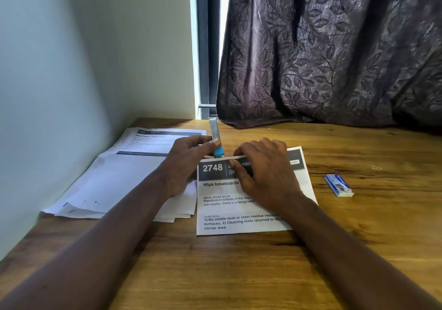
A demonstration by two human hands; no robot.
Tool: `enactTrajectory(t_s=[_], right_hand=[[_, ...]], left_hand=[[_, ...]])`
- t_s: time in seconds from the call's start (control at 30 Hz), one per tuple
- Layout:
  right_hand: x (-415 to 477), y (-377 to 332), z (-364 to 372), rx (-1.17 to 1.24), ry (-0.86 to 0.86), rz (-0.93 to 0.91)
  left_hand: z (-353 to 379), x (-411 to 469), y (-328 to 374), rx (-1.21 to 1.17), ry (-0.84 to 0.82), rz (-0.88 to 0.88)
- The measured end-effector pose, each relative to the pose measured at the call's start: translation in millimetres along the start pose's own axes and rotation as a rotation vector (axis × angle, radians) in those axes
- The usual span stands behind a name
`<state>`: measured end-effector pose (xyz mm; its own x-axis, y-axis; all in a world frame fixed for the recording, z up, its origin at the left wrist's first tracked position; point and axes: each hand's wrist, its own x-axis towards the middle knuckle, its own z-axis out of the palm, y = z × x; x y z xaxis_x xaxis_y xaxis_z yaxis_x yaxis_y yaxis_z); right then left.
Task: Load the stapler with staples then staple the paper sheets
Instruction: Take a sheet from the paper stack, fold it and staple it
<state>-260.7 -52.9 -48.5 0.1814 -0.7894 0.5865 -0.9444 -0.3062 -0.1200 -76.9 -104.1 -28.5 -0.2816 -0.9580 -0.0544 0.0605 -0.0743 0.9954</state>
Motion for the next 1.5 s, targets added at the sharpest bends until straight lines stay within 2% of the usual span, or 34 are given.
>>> enactTrajectory(t_s=[0.6, 0.9, 1.1, 1.37, 1.5], right_hand=[[-0.5, 4.6, 2.1, 0.114, 0.033, 0.113], [-0.1, 0.2, -1.0, 0.084, 0.058, 0.083], [1.5, 1.8, -0.8, 0.079, 0.028, 0.09], [6.0, -11.3, -1.7, -0.122, -0.05, 0.062], [5.6, -6.8, 3.4, -0.044, -0.043, 0.08]], left_hand=[[-3.7, -3.5, 4.0, -0.048, -0.142, -0.028], [-3.0, -2.2, 2.0, -0.029, -0.086, -0.022], [-4.2, -1.9, 3.8, -0.012, -0.11, -0.045], [-3.7, -0.1, 3.8, 0.065, -0.155, -0.011], [-1.6, -1.8, 3.7, 0.07, -0.171, 0.002]])
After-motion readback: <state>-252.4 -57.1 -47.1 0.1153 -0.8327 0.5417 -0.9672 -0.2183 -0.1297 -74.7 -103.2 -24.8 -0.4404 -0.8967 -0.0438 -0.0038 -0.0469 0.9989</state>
